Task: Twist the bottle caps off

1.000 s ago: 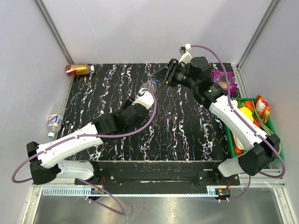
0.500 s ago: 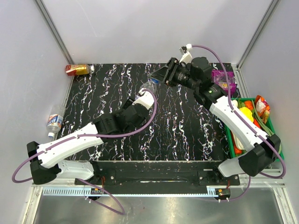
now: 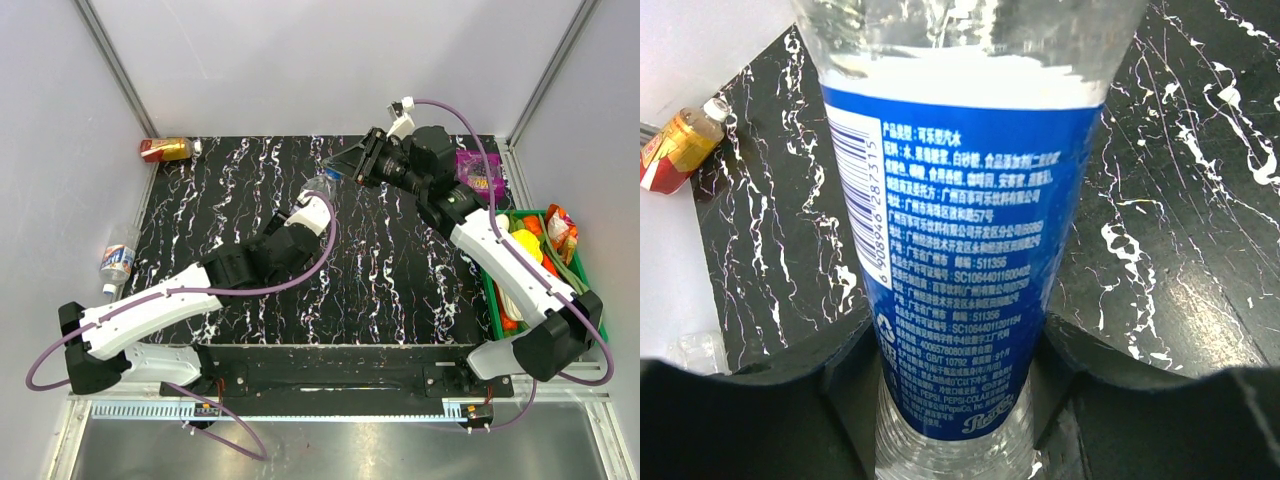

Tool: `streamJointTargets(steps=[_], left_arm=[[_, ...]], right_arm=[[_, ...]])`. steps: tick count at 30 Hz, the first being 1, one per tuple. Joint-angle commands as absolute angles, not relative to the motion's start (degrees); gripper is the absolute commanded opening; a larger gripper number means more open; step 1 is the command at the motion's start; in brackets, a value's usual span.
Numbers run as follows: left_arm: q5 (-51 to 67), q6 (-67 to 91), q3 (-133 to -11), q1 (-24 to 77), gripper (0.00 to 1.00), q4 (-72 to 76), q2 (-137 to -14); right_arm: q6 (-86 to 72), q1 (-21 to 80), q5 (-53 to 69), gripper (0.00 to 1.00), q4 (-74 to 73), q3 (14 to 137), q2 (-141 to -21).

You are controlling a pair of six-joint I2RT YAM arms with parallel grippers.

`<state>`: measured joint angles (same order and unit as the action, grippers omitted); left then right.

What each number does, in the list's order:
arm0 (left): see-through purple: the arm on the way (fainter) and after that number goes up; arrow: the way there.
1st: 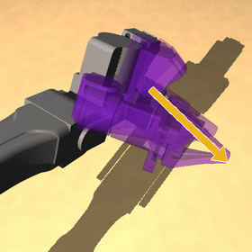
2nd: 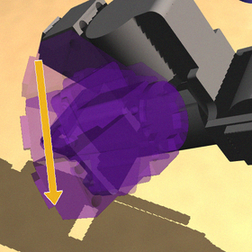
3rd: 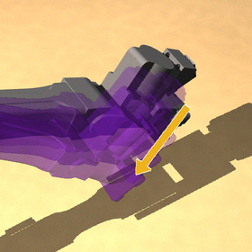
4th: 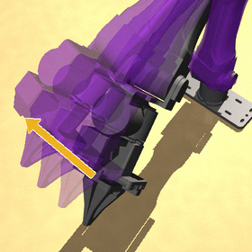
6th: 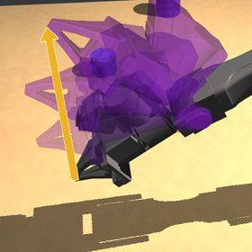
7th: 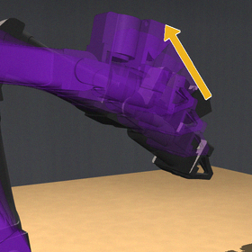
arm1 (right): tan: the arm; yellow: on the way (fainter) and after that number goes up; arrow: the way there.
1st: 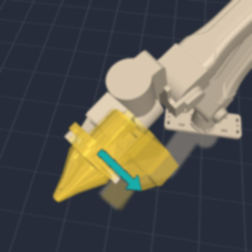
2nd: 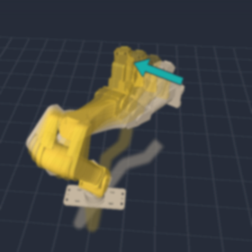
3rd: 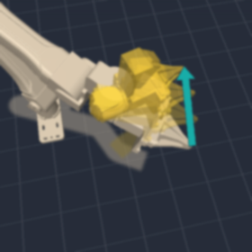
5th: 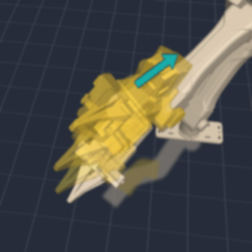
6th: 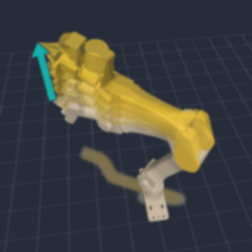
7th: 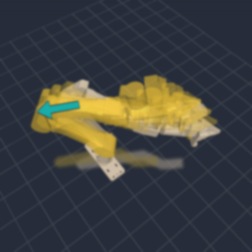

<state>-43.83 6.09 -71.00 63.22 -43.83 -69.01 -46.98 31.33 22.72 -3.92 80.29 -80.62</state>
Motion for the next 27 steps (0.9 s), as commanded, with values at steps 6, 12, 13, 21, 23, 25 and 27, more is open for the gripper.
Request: streamJointTargets(steps=[6, 12, 13, 21, 23, 25, 27], left_arm=[[-38.24, 6.07, -68.12, 63.02, 0.12, -37.63, -65.31], [-23.23, 4.57, -66.62, 58.28, 0.11, -32.87, -63.11], [-20.77, 4.4, -66.62, 57.49, 0.11, -32.7, -63.11], [-3.46, 4.22, -65.48, 51.78, 0.11, -28.83, -61.53], [2.16, 4.31, -64.95, 50.02, 0.11, -27.52, -60.82], [8.84, 4.66, -64.25, 48.17, 0.11, -25.94, -59.95], [14.39, 5.36, -63.29, 46.24, 0.11, -23.92, -58.98]], right_arm=[[-45.27, 31.55, 25.05, 0.0, 2.46, 79.54, -76.55], [-43.07, 31.64, 26.19, 0.0, 1.67, 80.24, -75.59], [-42.63, 31.55, 26.37, 0.0, 1.5, 80.33, -75.5], [-38.68, 31.55, 30.14, 0.0, 0.35, 82.26, -74.97], [-37.36, 31.38, 32.42, 0.0, 0.35, 83.14, -75.23], [-36.22, 31.46, 33.74, 0.0, 0.35, 83.76, -75.23], [-35.42, 31.46, 35.15, 0.0, -1.58, 84.37, -75.23]])
